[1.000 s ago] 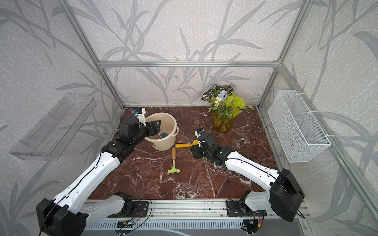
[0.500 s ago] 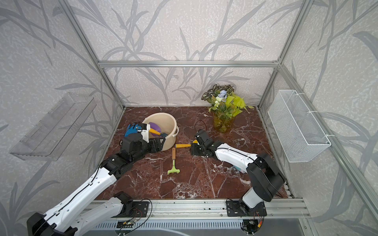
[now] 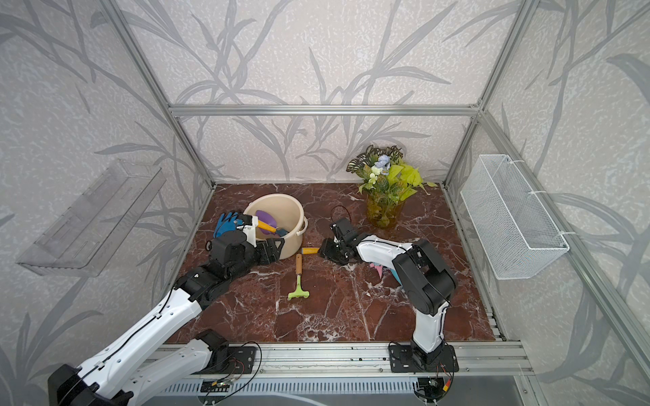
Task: Organize the gardening tools
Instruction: Pick up the gardening tool from the center of the board.
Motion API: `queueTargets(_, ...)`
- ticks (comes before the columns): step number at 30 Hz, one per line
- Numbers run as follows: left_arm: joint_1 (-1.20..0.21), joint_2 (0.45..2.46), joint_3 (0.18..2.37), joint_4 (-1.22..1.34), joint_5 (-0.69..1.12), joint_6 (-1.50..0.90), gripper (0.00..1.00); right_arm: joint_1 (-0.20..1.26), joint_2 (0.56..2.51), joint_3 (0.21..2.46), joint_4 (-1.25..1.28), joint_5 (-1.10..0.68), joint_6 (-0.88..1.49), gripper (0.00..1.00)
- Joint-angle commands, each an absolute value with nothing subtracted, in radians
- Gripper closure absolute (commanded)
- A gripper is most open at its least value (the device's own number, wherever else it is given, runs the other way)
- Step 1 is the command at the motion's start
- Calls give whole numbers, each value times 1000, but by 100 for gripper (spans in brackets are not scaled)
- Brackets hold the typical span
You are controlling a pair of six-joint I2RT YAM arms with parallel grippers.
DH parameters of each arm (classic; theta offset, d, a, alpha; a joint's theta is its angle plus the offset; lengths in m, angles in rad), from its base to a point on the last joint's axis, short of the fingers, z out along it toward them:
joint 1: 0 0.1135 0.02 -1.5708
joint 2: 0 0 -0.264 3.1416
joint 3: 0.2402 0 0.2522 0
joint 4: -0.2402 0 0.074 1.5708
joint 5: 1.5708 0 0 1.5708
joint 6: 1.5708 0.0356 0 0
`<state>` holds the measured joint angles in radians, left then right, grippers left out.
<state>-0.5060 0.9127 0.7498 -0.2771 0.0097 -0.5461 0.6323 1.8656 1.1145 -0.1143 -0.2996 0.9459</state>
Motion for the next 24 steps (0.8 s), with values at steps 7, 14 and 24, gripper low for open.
queueTargets(7,-511,911,741,-254,8,-542,25,598,1972,1189,-53,-347,1058,42)
queueTargets(14,-510,917,737,-241,15,-541,25,559,1970,1195,-112,-259,1061,42)
queueTargets(24,-510,934,742,-227,26,-542,25,542,2010,1326,-325,-106,951,41)
